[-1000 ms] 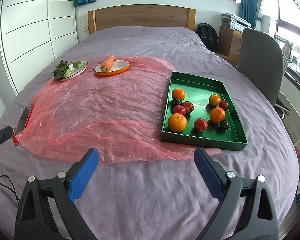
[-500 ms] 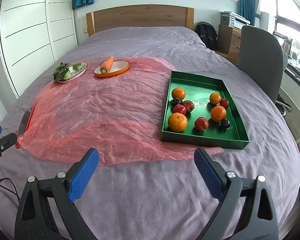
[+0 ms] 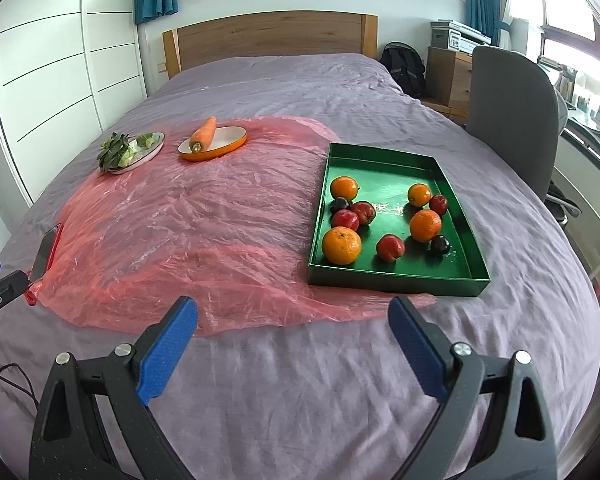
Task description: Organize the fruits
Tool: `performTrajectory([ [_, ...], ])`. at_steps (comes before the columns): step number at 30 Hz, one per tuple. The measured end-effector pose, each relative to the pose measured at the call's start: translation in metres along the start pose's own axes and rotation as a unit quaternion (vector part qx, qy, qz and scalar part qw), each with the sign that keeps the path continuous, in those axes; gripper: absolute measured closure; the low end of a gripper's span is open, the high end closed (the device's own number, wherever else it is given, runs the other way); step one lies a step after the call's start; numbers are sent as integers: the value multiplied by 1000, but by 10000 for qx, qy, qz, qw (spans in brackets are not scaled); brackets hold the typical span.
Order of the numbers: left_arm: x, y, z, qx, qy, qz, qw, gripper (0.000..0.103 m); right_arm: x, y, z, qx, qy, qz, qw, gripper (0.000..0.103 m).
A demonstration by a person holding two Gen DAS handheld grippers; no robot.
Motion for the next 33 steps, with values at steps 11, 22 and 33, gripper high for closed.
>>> performTrajectory([
  [11,0,4,0,-57,-5,83,9999,5,0,1,-8,-41,23,20,10000,0],
  [22,0,9,3,13,-44,102,9999,5,-2,5,-8,-47,31,61,10000,0],
  [33,-1,9,4,7,-42,92,9999,5,-6,9,-8,-39,52,85,9999,0],
])
Point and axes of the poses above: each gripper's, at about its wrist camera, not at the fingertips, and y roughly the way its jaws point, z to its left, x to its top, the point moved 10 cm from there along y, roughly the way its jaws point, and after that the axes turned 11 degrees about x, right-handed, at the moved point
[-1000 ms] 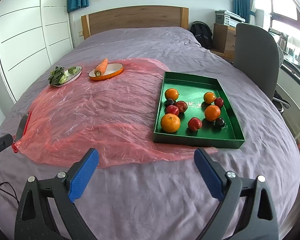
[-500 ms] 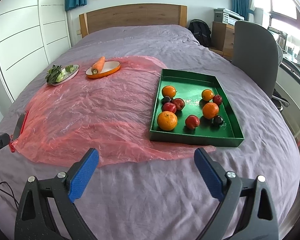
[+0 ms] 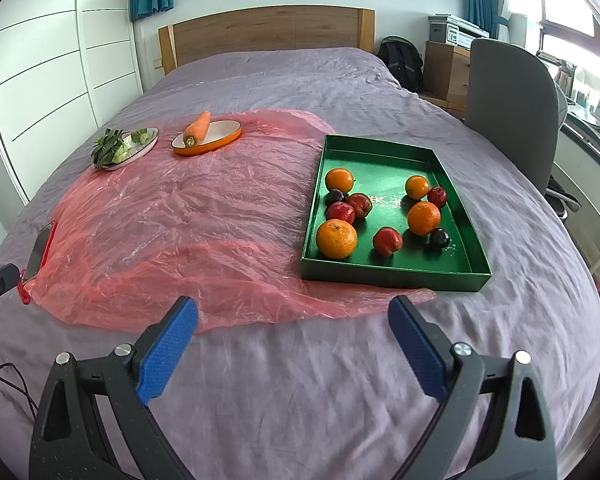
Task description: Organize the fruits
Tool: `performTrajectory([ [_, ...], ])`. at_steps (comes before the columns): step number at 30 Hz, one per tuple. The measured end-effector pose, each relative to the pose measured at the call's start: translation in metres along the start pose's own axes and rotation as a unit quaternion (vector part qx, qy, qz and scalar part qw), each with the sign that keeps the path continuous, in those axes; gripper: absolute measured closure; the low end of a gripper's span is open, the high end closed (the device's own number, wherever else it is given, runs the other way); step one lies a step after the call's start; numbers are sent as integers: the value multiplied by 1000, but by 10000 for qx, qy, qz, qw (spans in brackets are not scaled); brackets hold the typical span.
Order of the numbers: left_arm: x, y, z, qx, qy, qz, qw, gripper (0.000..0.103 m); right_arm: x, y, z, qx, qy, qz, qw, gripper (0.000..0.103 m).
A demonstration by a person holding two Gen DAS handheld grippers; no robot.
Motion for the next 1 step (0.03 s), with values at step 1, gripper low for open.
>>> performTrajectory([
  [1,0,0,0,-4,6,4,10000,5,0,0,0,1,-3,1,10000,0],
])
Point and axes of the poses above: each gripper's, at about its wrist camera, not at the fingertips, and y roughly the way its jaws point, z to its left, x to its top, the point moved 10 cm from there along y, roughly the way its jaws point, and after that the axes turned 11 degrees about x, right-handed, at the moved point
